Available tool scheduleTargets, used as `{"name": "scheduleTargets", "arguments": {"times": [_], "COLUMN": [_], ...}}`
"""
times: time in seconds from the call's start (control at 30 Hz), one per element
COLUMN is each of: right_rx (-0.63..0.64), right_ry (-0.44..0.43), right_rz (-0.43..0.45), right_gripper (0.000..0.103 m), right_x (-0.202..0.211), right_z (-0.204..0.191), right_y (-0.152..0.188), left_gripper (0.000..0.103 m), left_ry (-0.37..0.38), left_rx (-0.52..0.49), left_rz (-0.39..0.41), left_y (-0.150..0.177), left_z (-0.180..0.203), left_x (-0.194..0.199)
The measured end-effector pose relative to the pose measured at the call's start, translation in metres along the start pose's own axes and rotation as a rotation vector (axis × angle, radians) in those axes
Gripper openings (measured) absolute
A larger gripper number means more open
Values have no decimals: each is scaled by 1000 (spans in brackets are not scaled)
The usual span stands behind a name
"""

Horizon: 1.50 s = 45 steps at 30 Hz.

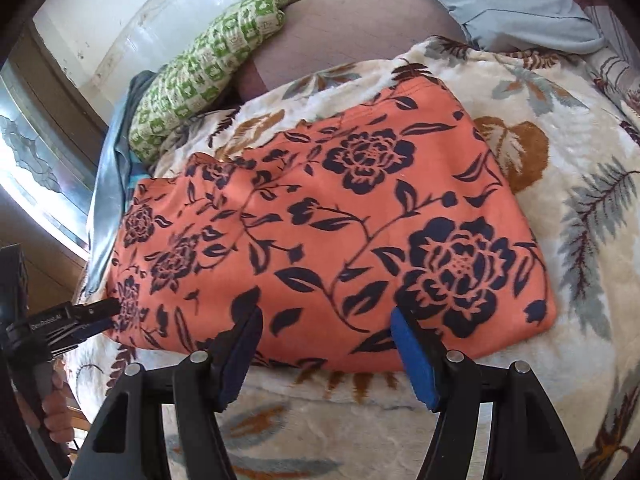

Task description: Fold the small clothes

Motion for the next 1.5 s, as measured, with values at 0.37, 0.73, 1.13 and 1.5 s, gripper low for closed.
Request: {"name": "scheduleTargets", "arguments": {"times": [0.37,0.73,1.13,1.5], "right_rx": [189,74,152,168], "right_ry": [122,73,127,8], "right_rz": [-97,-65,-74,12], "right_gripper": [71,71,75,75], "right_x": [-31,-23,-38,-18], "right_z": [-12,-10,-12,-46], "right_y": [13,1,1,-7], "left_gripper": [83,83,91,91], "left_ry": [-322,-366,-313,-212], "left_rx": [-194,-253,-112,202], "left_rz": [44,144,118,75], "left_y": [9,-6,-5,33], "left_z": [4,20,-28,-109], "left_x": [-34,-16,-23,18]}}
Point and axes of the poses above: each gripper's, at about its wrist camera, not at the fingertips, and x roughly against the way its jaws point, z to its right, y to its underside, the point moved 9 cm from there along -x, roughly the way its jaws point
